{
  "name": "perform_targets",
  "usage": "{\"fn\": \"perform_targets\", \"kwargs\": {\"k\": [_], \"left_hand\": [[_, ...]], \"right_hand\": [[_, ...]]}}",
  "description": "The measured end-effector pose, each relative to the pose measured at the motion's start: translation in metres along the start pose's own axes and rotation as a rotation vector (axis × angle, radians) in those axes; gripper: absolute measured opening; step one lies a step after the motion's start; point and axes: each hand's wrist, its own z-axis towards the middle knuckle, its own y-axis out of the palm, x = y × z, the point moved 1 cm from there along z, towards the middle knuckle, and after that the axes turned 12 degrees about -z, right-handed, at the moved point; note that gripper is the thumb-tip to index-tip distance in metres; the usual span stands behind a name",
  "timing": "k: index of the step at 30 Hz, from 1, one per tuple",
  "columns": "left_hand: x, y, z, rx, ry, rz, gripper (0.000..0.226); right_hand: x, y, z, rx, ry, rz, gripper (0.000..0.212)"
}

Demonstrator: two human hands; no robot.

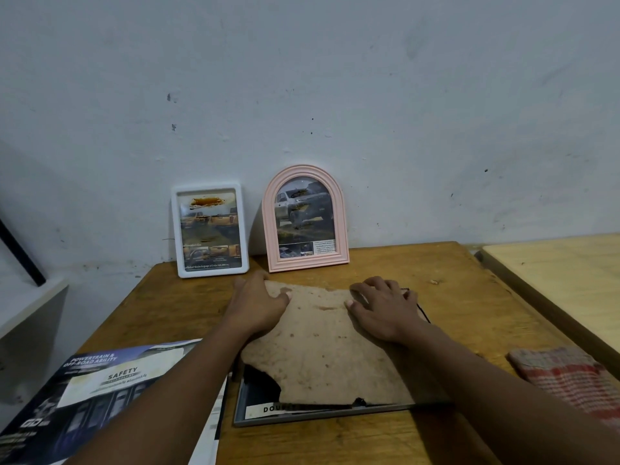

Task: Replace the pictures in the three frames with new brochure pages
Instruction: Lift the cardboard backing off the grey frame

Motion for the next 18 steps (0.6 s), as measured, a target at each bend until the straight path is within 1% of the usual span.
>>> {"fn": "perform_targets", "kwargs": {"k": [3,7,18], "left_hand": [[0.0,0.0,0.0,0.006,0.009,0.008,0.059],[-0.005,0.002,-0.003,0.018,0.028,0.013,0.064],[-0.004,0.005,-0.008,0.035,0.052,0.051,0.071]], "right_hand": [[-0.006,0.004,0.008,0.074,-0.003,0.063,0.05],[-0.007,0.007,0.013,0.136,-0.019,0.071,0.048],[-0.012,0.004,0.019,0.174,-0.044,0.047,0.04]]}}
